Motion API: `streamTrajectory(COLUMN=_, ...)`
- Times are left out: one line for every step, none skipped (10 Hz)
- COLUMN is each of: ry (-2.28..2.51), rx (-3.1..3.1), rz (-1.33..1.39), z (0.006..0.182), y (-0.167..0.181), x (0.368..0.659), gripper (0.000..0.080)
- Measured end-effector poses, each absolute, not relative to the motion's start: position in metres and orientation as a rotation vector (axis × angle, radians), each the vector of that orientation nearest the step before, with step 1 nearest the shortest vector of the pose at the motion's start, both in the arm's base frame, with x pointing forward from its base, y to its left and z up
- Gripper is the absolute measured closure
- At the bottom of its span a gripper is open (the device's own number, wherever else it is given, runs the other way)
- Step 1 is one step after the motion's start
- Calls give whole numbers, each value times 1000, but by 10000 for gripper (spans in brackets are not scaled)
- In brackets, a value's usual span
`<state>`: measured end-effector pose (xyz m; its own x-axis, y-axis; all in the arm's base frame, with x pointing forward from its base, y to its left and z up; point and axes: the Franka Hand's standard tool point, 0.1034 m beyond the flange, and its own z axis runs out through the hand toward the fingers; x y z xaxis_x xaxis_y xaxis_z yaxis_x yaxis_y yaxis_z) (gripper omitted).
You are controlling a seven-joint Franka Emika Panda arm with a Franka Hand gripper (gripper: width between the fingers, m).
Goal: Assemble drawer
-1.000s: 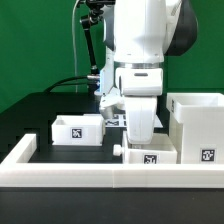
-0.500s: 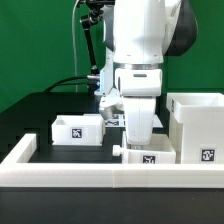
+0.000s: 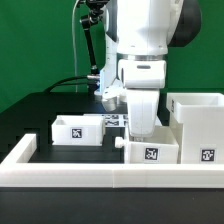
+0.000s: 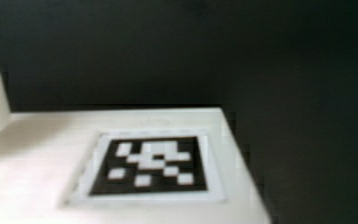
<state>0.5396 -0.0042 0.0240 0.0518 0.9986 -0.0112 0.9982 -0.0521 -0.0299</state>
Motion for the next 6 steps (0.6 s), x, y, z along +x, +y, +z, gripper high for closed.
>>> streamTrajectory(ry=-2151, rx=-2268, rz=48, z=23, y=-5, x=539, gripper=758)
streamTrajectory(ry=-2149, rx=-2268, rz=49, z=22, y=-5, x=538, gripper=758)
streamTrajectory(ry=-2150, rx=-2264, rz=52, z=21, y=-5, x=537, gripper=758)
streamTrajectory(ry=-2149, rx=-2253, rz=66, z=20, y=-4, x=535, gripper=758)
streamTrajectory(ry=-2155, rx=-2246, rz=66, z=19, y=-1, x=534, gripper=758)
streamTrajectory(ry=-2165, rx=-2247, rz=52, z=18, y=-1, x=533, gripper=758)
